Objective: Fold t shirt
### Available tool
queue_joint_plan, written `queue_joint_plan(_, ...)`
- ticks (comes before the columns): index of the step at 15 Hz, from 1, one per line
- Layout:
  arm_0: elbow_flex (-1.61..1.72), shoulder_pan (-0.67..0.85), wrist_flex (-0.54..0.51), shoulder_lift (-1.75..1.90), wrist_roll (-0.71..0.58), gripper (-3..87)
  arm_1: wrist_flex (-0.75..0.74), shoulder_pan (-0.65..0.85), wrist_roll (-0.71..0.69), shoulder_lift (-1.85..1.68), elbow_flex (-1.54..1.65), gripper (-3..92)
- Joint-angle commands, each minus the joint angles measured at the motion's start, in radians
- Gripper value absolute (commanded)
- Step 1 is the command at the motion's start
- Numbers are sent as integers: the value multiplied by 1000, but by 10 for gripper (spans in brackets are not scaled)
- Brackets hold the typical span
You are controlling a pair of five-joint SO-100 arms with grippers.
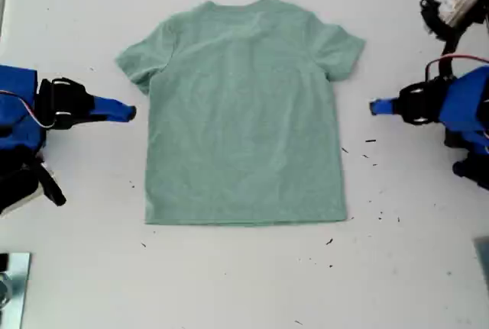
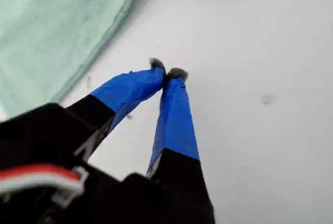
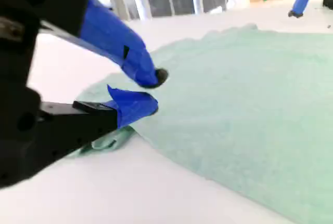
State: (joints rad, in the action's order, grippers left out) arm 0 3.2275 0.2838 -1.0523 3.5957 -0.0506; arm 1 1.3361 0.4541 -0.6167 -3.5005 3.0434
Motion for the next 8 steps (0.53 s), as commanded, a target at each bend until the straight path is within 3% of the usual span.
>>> queue_joint_plan(1, -9, -14, -5, 8, 74, -2, -15, -34, 336, -5, 67, 21)
queue_joint_plan(6, -6, -9, 3, 8, 52, 7, -14, -23, 322, -5, 67, 22)
queue_joint_plan(8, 0, -31, 3, 8, 61, -1, -2, -110, 403, -5, 46, 23)
